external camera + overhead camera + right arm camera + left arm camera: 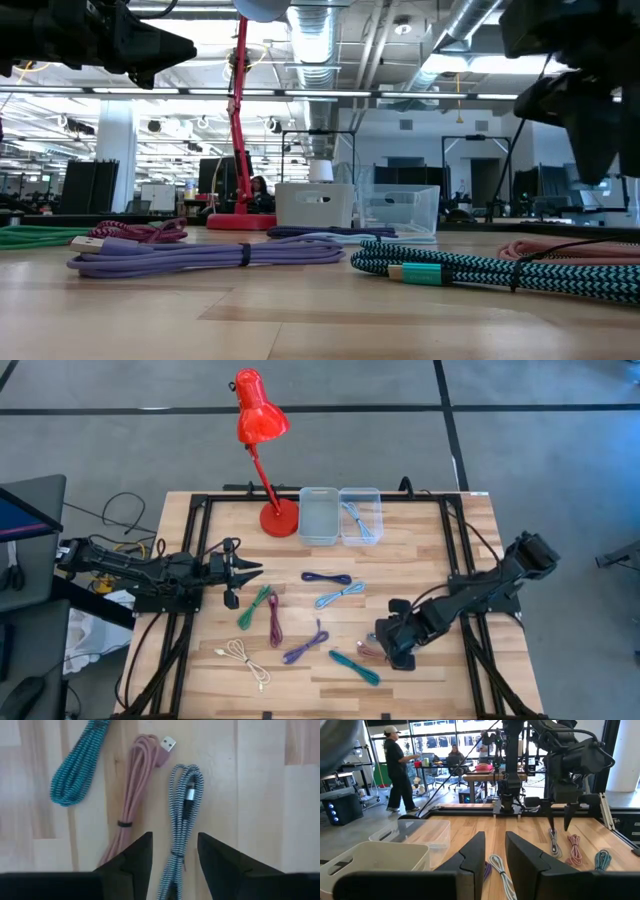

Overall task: Pick & Place USB Port
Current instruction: Put the pink charger cable into the transparent bin

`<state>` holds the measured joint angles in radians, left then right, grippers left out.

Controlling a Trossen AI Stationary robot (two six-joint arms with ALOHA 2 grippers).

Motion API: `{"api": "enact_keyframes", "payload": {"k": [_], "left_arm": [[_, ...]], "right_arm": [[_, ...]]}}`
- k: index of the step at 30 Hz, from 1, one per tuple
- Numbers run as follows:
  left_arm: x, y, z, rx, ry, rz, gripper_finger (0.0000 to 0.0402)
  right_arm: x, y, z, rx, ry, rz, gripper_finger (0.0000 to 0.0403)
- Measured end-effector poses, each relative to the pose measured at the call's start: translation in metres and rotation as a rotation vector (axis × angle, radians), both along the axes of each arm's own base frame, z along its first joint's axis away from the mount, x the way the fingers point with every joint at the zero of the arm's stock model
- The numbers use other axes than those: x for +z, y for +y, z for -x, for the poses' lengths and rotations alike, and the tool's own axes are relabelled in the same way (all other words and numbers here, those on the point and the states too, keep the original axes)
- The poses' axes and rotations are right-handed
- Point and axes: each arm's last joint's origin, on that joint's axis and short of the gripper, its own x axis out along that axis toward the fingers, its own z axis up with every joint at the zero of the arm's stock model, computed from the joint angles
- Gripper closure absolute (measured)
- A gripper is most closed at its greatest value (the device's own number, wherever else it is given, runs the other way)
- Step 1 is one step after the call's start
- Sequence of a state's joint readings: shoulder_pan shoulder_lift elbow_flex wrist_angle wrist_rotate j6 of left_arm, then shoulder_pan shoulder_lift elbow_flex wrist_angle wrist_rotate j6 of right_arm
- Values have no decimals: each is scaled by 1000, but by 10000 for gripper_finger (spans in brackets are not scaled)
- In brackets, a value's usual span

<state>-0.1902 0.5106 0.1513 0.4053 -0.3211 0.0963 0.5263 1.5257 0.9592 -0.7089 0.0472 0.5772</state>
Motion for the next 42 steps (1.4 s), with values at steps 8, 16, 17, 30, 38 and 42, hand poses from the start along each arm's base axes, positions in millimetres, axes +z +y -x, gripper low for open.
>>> {"api": "enact_keyframes", "payload": {"k": [8, 16, 17, 30, 38, 42], "left_arm": [[0, 0, 0, 0, 0, 0, 326], [0, 0, 0, 0, -1, 7, 326], [0, 0, 0, 0, -1, 8, 326], [-1, 0, 0, 0, 6, 7, 326], [-1, 0, 0, 0, 10, 6, 326], [-2, 0, -1, 0, 14, 5, 326]], "right_arm": [[2, 15, 3, -49, -37, -61, 254], [2, 26, 9, -85, -46, -70, 241], [2, 27, 10, -81, -49, -67, 242], [-6, 36, 11, -141, -51, -58, 250], [-43, 52, 7, -96, 35, 4, 245], [-50, 55, 6, -89, 48, 10, 255]]}}
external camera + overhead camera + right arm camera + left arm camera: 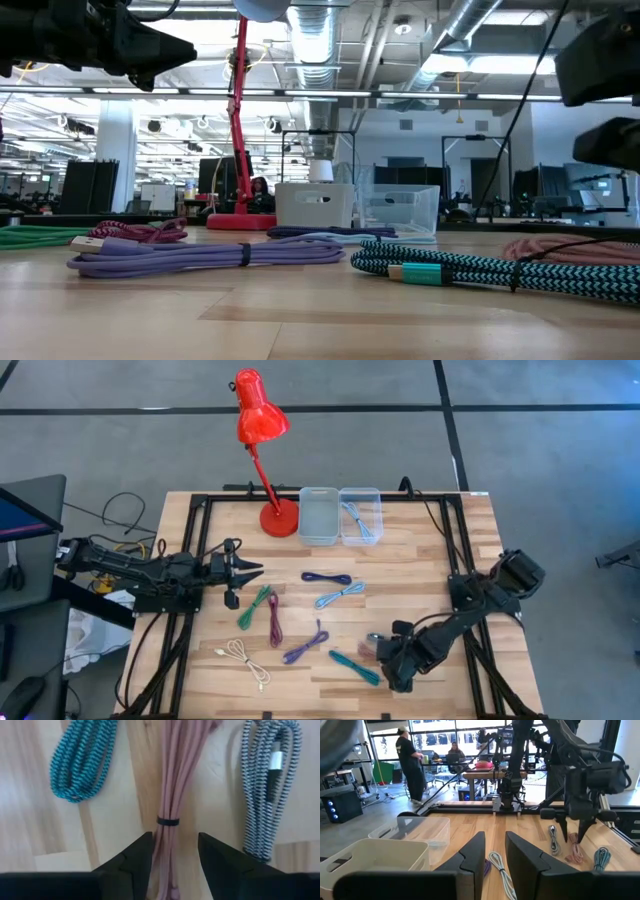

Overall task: Pick & Place USB Port
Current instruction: Put the pink charger cable into the transparent bin

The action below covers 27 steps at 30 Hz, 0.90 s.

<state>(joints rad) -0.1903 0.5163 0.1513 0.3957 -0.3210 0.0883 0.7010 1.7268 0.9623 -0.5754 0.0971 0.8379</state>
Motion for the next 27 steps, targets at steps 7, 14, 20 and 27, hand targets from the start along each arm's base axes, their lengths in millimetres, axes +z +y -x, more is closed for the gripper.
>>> {"api": "enact_keyframes", "payload": {"k": [7, 14, 20, 27], "left_arm": [[-1, 0, 0, 0, 4, -1, 326], [-1, 0, 0, 0, 5, -1, 326], [-1, 0, 0, 0, 6, -1, 326], [-1, 0, 0, 0, 6, -1, 326]], "right_arm": [[-4, 1, -1, -2, 1, 9, 293], [-3, 0, -1, 6, 0, 14, 380], [1, 0, 0, 21, -15, 5, 379], [3, -2, -1, 41, -25, 5, 395]]}}
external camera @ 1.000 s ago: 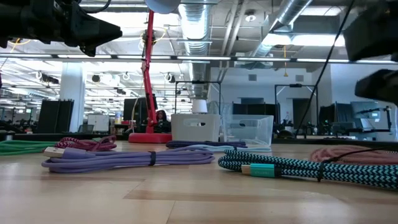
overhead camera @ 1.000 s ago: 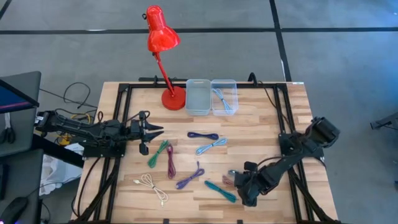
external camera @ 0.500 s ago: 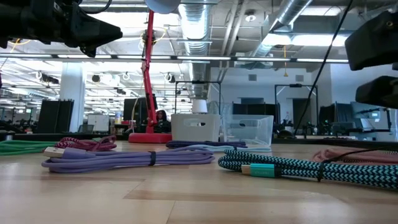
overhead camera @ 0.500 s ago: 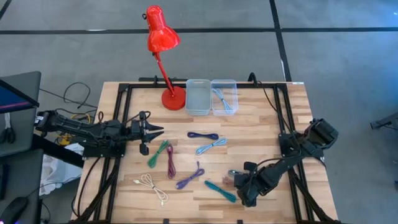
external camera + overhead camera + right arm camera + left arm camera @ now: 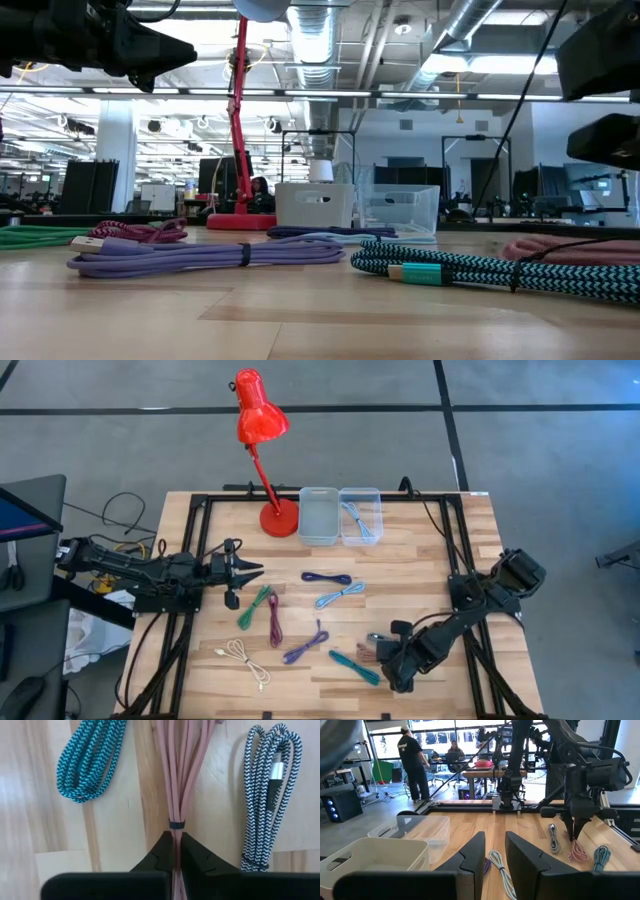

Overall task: Pick & Place USB Port
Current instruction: Put the pink charger cable into the transparent bin

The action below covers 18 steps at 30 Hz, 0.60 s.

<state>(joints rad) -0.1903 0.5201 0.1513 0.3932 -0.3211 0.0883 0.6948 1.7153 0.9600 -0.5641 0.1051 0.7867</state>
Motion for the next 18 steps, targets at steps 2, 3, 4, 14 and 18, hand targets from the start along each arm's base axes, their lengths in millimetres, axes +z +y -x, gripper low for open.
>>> {"api": "enact_keyframes", "payload": {"k": [2, 3, 4, 14, 18], "left_arm": [[0, 0, 0, 0, 0, 0, 326], [0, 0, 0, 0, 0, 0, 326], [0, 0, 0, 0, 0, 0, 326], [0, 0, 0, 0, 0, 0, 326], [0, 0, 0, 0, 0, 0, 326]], "right_arm": [[0, -1, -1, -5, 1, 0, 394], [1, -2, -1, -6, -1, 0, 394], [2, -3, -2, -3, -5, -1, 395], [33, -19, -6, -12, -156, 21, 398], [56, -32, -4, -47, -250, 43, 398]]}}
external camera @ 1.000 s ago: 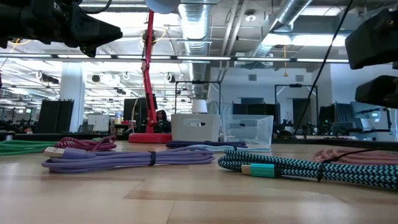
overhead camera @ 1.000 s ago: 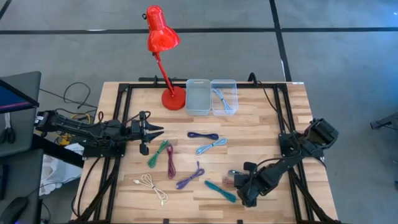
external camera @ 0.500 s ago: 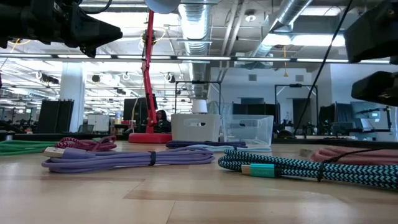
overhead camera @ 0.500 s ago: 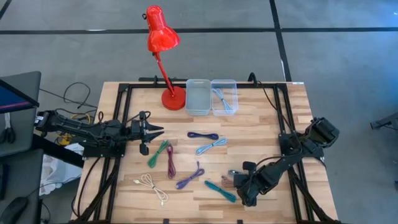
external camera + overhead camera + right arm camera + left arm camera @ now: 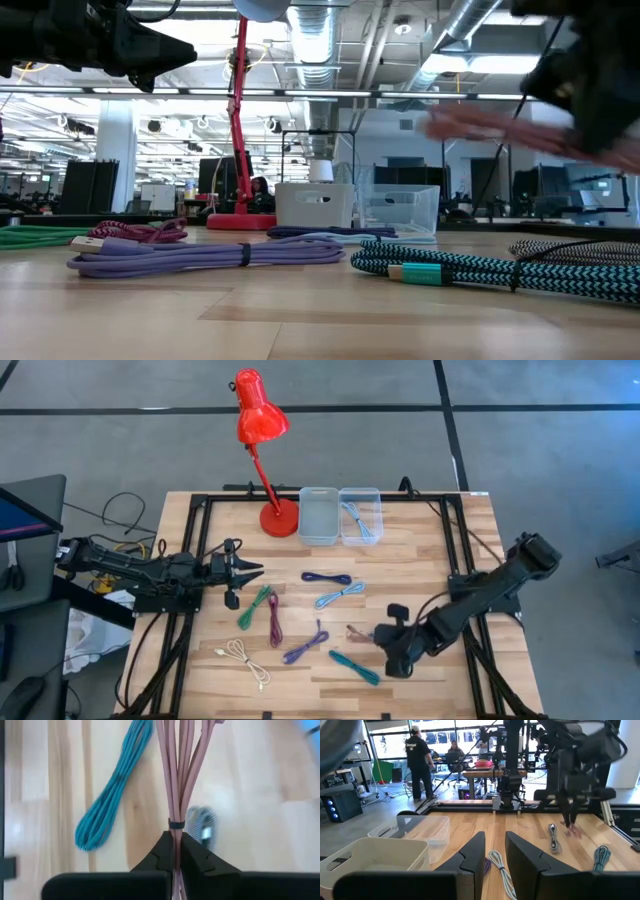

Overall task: Pick & Place USB Port
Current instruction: Put the pink charger cable into the transparent bin

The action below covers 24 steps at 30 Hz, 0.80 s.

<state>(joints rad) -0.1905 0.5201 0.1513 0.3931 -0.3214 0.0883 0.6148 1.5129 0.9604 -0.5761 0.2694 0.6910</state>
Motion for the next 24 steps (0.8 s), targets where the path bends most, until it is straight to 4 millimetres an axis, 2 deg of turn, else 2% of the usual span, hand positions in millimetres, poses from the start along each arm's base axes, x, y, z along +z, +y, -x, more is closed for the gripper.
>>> {"api": "enact_keyframes", "payload": {"k": [9, 24], "left_arm": [[0, 0, 0, 0, 0, 0, 326], [0, 0, 0, 0, 3, -1, 326]], "right_arm": [[37, -41, 0, -64, -140, 101, 398], [60, -150, -22, -209, -214, 300, 398]]}}
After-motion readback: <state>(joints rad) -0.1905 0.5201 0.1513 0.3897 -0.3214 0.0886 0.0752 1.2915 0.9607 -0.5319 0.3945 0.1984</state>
